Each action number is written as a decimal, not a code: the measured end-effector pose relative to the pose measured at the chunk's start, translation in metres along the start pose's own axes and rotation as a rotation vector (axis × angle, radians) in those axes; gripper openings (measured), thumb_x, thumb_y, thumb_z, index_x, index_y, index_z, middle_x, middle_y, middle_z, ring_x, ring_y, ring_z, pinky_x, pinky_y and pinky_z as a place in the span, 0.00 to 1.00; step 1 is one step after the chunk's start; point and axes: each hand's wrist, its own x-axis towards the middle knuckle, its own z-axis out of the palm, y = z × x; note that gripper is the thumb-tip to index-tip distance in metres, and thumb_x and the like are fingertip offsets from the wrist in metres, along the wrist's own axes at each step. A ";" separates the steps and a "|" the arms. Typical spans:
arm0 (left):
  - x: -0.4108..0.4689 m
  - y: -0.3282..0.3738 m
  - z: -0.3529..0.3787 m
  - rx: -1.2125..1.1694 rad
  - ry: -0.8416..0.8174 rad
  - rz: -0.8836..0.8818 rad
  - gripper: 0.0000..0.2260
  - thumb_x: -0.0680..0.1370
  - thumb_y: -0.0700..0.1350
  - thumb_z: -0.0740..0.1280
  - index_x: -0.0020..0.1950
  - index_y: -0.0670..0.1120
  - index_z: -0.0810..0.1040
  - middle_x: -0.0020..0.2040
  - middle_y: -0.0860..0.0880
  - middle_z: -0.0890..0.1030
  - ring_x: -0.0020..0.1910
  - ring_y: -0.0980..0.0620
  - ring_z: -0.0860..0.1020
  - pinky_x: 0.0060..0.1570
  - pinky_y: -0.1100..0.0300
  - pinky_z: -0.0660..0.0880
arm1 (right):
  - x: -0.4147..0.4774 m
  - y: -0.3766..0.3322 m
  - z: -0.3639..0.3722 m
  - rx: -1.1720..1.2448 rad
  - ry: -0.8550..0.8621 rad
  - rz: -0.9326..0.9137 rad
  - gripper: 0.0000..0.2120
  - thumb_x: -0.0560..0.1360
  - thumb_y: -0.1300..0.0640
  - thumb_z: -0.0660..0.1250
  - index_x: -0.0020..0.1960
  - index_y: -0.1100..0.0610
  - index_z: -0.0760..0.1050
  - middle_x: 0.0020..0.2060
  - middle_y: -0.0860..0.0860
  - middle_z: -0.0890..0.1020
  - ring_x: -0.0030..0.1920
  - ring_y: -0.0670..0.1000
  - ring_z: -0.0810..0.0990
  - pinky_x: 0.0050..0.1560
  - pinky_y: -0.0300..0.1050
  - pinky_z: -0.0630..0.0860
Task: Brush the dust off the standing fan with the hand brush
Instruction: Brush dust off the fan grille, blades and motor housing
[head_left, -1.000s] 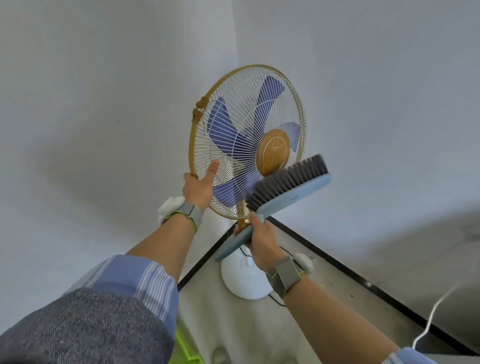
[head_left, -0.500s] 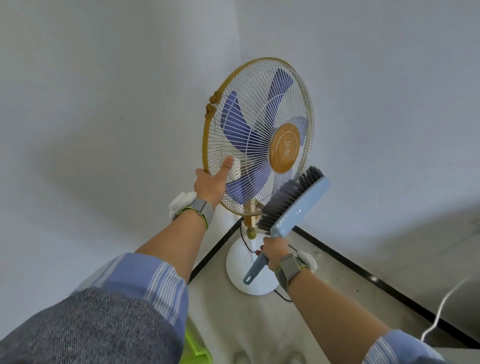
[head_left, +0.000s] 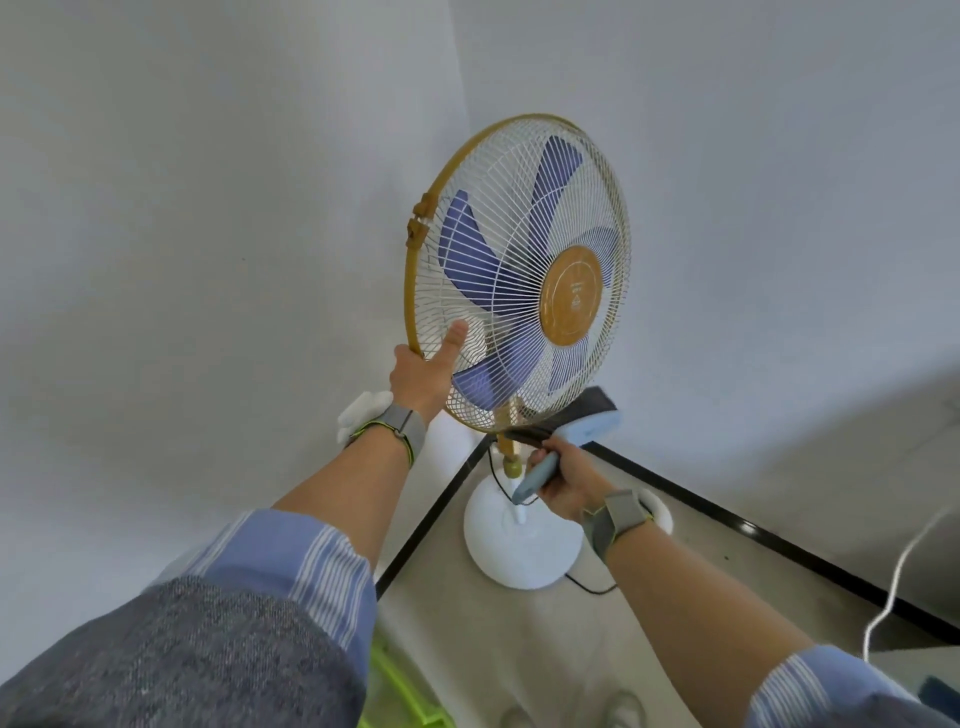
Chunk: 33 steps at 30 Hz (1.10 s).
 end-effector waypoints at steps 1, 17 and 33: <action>0.001 0.000 -0.001 -0.008 -0.001 0.004 0.39 0.68 0.72 0.66 0.65 0.44 0.68 0.61 0.44 0.77 0.56 0.43 0.77 0.58 0.46 0.77 | -0.002 -0.003 -0.004 0.052 -0.015 -0.031 0.11 0.79 0.64 0.58 0.38 0.58 0.66 0.21 0.52 0.70 0.22 0.48 0.70 0.24 0.38 0.74; 0.006 -0.011 -0.013 -0.022 -0.075 0.058 0.36 0.72 0.67 0.66 0.69 0.43 0.65 0.66 0.43 0.75 0.62 0.41 0.74 0.61 0.49 0.72 | -0.012 0.039 -0.029 -0.381 0.202 -0.036 0.10 0.78 0.66 0.57 0.39 0.59 0.65 0.22 0.53 0.67 0.21 0.50 0.66 0.22 0.40 0.67; 0.004 -0.015 -0.014 0.004 -0.125 0.018 0.40 0.72 0.69 0.64 0.72 0.42 0.62 0.69 0.40 0.72 0.65 0.39 0.72 0.63 0.46 0.71 | -0.054 0.038 0.017 -0.298 0.182 -0.541 0.08 0.77 0.62 0.59 0.39 0.60 0.69 0.27 0.54 0.69 0.24 0.51 0.68 0.25 0.42 0.69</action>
